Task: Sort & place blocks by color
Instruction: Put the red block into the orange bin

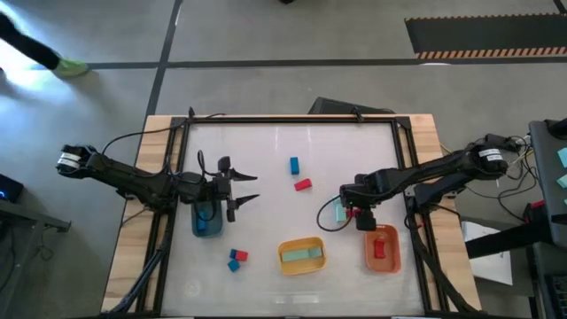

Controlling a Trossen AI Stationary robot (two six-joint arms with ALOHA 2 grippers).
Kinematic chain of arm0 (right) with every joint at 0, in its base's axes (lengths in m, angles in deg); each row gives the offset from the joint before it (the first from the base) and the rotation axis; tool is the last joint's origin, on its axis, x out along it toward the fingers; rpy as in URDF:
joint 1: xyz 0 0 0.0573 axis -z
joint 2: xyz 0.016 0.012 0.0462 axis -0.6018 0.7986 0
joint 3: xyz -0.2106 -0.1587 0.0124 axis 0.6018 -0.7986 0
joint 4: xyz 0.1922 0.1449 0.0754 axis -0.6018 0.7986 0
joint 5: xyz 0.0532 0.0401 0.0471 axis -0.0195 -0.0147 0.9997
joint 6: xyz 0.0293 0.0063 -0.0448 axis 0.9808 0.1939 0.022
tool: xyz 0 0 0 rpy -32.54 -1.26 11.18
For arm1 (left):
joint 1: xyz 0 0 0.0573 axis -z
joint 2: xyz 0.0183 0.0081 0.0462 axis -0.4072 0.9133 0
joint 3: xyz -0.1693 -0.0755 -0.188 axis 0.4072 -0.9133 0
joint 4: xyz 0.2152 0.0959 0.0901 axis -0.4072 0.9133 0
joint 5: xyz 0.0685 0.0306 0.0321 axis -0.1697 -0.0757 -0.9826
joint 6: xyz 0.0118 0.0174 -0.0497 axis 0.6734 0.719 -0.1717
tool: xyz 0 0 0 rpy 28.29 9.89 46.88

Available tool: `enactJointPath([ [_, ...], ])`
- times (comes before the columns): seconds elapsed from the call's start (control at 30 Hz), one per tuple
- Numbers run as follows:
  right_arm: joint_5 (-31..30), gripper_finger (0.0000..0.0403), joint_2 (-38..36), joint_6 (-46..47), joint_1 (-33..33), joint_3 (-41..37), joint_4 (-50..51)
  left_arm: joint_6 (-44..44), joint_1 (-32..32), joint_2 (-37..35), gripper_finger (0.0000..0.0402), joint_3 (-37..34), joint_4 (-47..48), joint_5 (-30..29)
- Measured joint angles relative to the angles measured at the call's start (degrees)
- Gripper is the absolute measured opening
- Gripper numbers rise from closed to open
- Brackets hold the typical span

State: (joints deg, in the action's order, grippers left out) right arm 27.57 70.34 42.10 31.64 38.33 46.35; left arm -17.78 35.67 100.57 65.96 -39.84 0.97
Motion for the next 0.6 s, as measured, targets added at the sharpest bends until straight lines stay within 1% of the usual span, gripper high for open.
enactJointPath([
  [0.13, 0.98, 0.0221, 4.13, 0.01, 0.00, 0.04, -4.13, 0.01, 0.00, 0.00, 0.0219, 0.00, 0.01, 0.00],
  [0.37, 1.26, 0.0212, 10.41, -0.52, 0.00, 0.16, -4.41, 0.02, 0.00, 0.00, 0.0219, 0.00, 0.04, 0.00],
  [0.47, 1.25, 0.0193, 11.75, -0.09, 0.00, 0.35, -4.43, 0.02, 0.00, 0.00, 0.0219, 0.00, 0.04, 0.00],
  [0.6, 1.27, 0.0149, 12.13, 0.15, 0.00, 0.33, -4.41, 0.02, 0.00, 0.00, 0.0219, 0.00, 0.04, 0.00],
])
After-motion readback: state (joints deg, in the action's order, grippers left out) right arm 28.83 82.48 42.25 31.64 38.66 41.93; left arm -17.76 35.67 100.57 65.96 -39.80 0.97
